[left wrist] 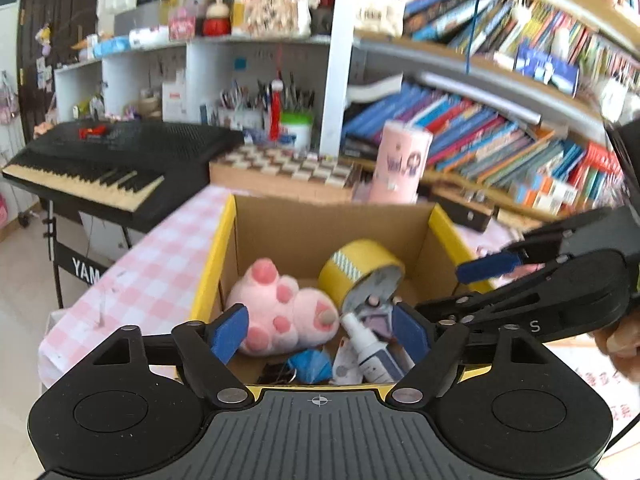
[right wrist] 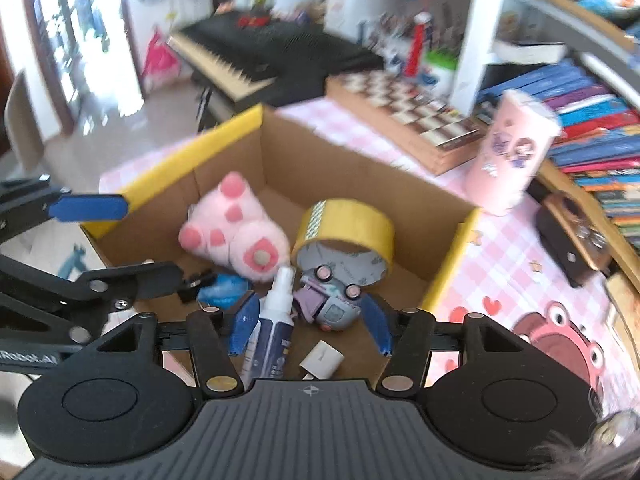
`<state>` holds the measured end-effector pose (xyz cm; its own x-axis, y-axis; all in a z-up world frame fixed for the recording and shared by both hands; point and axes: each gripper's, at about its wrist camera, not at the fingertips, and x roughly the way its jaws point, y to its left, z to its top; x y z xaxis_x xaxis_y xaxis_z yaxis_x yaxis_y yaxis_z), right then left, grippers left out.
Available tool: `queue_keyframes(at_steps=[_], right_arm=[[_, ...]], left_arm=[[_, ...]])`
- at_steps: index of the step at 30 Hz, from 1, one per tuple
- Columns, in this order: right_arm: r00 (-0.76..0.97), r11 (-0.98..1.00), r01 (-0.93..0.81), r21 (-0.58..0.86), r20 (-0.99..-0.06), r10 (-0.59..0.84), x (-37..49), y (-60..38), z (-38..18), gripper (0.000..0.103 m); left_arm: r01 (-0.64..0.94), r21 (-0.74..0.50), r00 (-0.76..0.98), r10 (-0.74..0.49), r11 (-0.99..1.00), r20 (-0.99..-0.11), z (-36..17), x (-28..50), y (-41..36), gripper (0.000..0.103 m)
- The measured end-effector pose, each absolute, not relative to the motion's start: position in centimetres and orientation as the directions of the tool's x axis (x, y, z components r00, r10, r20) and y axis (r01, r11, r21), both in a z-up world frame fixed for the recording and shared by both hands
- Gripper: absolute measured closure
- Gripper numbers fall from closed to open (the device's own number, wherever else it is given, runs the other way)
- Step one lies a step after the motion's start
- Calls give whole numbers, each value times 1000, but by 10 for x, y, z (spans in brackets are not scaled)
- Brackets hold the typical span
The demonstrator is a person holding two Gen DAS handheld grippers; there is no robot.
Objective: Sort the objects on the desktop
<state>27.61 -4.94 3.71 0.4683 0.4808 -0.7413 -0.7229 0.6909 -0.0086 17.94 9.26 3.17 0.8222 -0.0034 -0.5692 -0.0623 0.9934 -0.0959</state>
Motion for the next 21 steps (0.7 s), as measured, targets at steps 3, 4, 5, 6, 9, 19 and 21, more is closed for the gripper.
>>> queue_keyframes(at_steps=[3,4,5,6,9,19,21], right_arm=[[515,741,-672,14,-710,481,260,-62,45,47],[528,752,-658,18,-701,479,256,-65,47,47],[540,762,-647,23,-693,479,250,-69,49,47],[550,770,-638,26,-684,479,244,-72,51,47],[582,791,-611,31,-660,475,228,-80,55,47],[700,887,-458,61,-591,401,168,-109,62,43],[731,908,-415,59,-573,372,155,-114,61,41]], left_arm=[[-72,-111,844,1,991,-537,42,164,93,18],[-71,-115,848,0,991,-530,43,160,93,18],[-71,-119,853,-2,990,-522,46,154,93,17],[-70,-121,856,-3,990,-517,48,149,93,17],[-64,-126,862,-8,990,-507,51,136,93,17],[-73,-106,874,13,992,-485,58,94,85,11],[-84,-91,879,31,992,-476,59,85,81,11]])
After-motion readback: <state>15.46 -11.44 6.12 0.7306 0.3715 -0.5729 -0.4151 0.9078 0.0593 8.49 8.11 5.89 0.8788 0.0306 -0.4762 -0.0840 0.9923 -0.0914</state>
